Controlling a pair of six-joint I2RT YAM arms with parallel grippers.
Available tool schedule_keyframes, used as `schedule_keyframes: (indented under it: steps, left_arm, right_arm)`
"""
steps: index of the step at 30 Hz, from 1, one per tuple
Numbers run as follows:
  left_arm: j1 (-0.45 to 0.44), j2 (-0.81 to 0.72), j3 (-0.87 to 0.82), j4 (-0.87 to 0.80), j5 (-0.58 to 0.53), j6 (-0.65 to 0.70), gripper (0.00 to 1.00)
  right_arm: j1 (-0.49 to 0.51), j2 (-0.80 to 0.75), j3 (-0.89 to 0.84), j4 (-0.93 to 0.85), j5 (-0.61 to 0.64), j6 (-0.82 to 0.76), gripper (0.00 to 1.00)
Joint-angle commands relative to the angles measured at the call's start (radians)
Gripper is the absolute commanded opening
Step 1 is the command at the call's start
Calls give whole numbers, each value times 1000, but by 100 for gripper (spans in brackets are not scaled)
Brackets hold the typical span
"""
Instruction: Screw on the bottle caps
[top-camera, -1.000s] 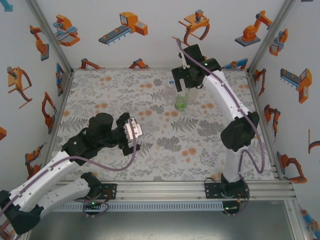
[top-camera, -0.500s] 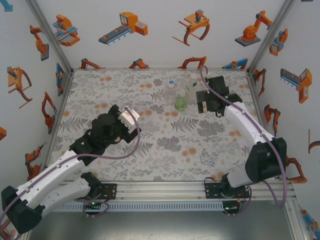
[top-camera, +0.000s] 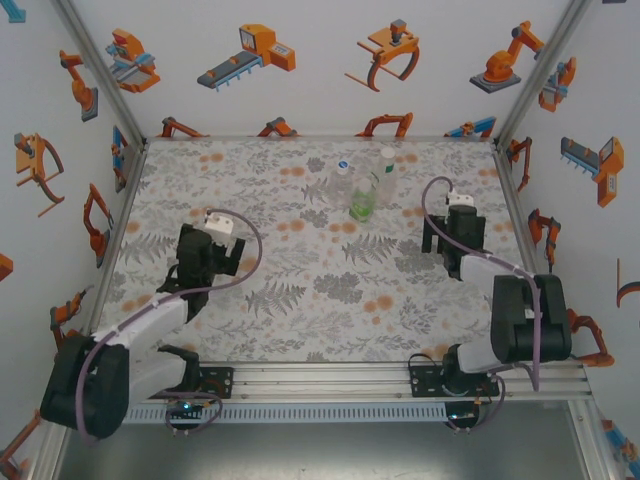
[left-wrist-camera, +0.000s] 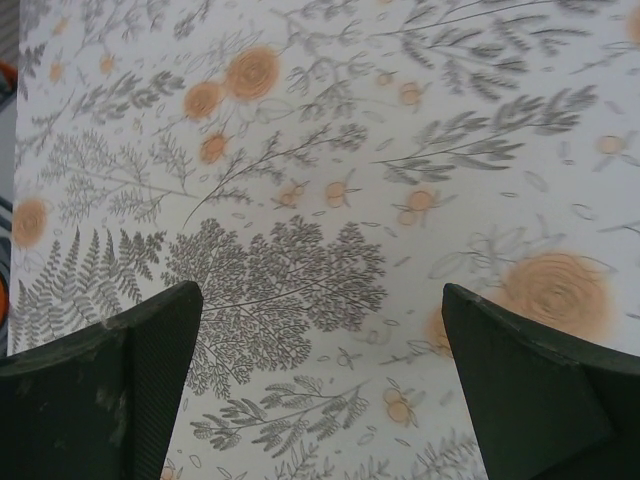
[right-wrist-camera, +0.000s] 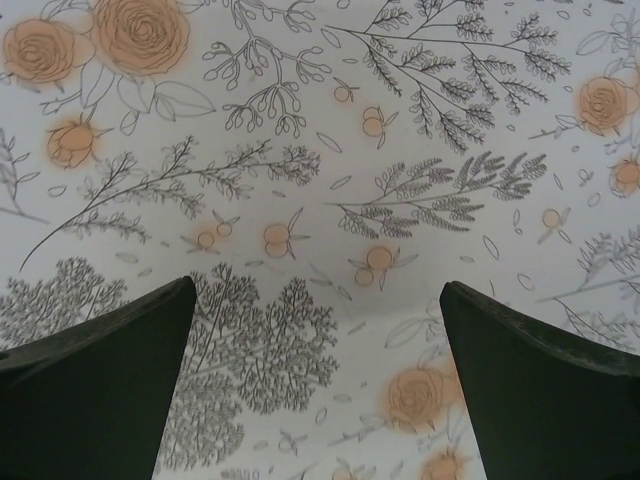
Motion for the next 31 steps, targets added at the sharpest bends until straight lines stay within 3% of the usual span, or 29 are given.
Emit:
schedule_keyframes:
  steps: [1, 4, 6, 8, 11, 14, 17, 21, 25, 31]
  left_arm:
    - [81, 83, -47, 285, 109, -73, 97]
    - [142, 175, -62, 426, 174, -98, 97]
    - [179, 191, -22, 372, 216, -146, 97]
    - [221, 242, -29, 446, 277, -182, 97]
    - [266, 318, -46, 550, 317, -220, 97]
    - [274, 397, -36, 610, 369, -210, 97]
    - [280, 376, 24, 459, 392, -206, 97]
    - [290, 388, 62, 405, 334, -239, 97]
    - [290, 391, 61, 410, 331, -240, 97]
    - [290, 392, 62, 411, 331, -243, 97]
  right_arm:
    - [-10, 28, -54, 275, -32, 12, 99]
    - [-20, 13, -102, 334, -45, 17, 99]
    - [-35, 13, -136, 390, -81, 25, 99]
    - [-59, 70, -191, 553, -148, 30, 99]
    - [-61, 60, -217, 591, -154, 29, 99]
    - [-61, 54, -212, 568, -75, 61, 99]
    - [-61, 52, -204, 550, -34, 78, 99]
    - [-61, 53, -202, 547, -61, 66, 99]
    - [-60, 58, -187, 527, -155, 30, 99]
    - [-60, 52, -192, 525, -139, 32, 99]
